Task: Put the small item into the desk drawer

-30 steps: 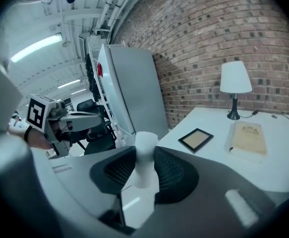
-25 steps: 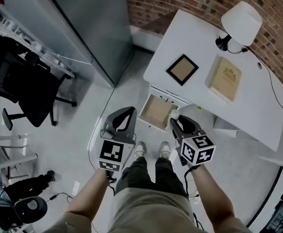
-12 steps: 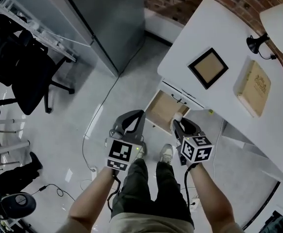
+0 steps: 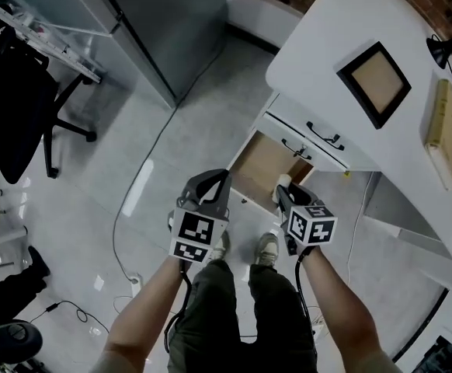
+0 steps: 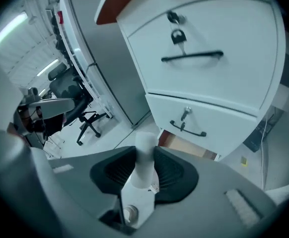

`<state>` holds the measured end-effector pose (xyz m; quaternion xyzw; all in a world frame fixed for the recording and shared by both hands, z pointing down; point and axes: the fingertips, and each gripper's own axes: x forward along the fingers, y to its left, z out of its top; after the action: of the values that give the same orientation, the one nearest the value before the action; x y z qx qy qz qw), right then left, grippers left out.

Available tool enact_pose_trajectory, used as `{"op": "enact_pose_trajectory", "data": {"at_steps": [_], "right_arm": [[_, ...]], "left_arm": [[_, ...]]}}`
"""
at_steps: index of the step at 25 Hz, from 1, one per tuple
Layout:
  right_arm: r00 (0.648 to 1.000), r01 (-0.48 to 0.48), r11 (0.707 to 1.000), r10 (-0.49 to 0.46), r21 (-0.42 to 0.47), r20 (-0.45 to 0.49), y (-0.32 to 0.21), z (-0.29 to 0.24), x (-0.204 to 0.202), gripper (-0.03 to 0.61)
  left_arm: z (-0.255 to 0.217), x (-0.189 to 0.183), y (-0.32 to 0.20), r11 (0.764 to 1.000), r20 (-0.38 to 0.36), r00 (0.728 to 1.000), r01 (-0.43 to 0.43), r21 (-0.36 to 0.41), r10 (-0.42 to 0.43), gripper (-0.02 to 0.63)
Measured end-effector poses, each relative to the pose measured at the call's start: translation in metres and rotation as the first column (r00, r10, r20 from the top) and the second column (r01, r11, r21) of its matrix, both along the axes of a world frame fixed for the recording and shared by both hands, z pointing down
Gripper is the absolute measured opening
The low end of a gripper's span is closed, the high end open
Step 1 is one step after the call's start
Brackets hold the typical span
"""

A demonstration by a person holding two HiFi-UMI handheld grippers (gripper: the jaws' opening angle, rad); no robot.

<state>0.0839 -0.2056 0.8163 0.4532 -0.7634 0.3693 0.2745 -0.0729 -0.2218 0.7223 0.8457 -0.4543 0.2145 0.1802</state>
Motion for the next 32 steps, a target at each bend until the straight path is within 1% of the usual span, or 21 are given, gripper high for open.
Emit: {"op": "enact_pose_trajectory", "data": {"at_steps": [4,9,13,17,19,21,25,28,29,32], "right_arm": [[1.0,-0.025,0.999,0.024,-0.04,-0.008,-0.005,0.063,0.011,0.124],[0.999,-0.015,0.996,0.013,-0.089,-0.029,-0.012,0.141,0.016,0.124],[0.999,0.012,0.993,-0.017,-0.12,-0.043,-0.013,0.198,0.015,0.124],[0.999,-0.046,0.98,0.05,-0.192,0.018,-0.011,0.256,0.012,0.123],[0.996,-0.079,0.973,0.084,-0.216,0.015,-0.01,0.282,0.016,0.124],[0.995,-0.095,0.969,0.093,-0.227,-0.02,-0.012,0.302,0.021,0.124],[0.994,-0.046,0.97,0.022,-0.24,-0.103,-0.009,0.332,0.025,0.129],[0.992,-0.049,0.961,0.014,-0.273,-0.128,-0.004,0.347,0.029,0.133],[0.99,-0.038,0.957,-0.003,-0.286,-0.141,-0.003,0.351,0.03,0.135],[0.98,0.021,0.955,-0.077,-0.297,-0.181,0.001,0.354,0.034,0.176]], "left_arm": [[0.059,0.009,-0.002,1.0,-0.01,1.0,-0.006,-0.031,0.006,0.003],[0.136,0.015,-0.006,0.996,0.004,1.0,-0.023,-0.085,0.023,0.003],[0.186,0.02,-0.01,0.994,-0.005,1.0,-0.016,-0.109,0.015,0.003],[0.236,0.029,-0.009,0.99,-0.002,1.0,-0.007,-0.14,0.007,0.003],[0.259,0.032,-0.004,0.986,-0.008,1.0,-0.001,-0.168,-0.001,0.003],[0.274,0.03,-0.005,0.983,-0.015,1.0,0.01,-0.186,-0.013,0.003],[0.291,0.029,-0.01,0.98,-0.02,1.0,0.012,-0.198,-0.016,0.003],[0.302,0.027,-0.008,0.974,-0.005,1.0,0.016,-0.225,-0.018,0.003],[0.306,0.026,-0.006,0.97,0.004,1.0,0.025,-0.242,-0.024,0.003],[0.309,0.027,-0.002,0.961,0.021,0.999,0.032,-0.273,-0.027,0.003]]}}
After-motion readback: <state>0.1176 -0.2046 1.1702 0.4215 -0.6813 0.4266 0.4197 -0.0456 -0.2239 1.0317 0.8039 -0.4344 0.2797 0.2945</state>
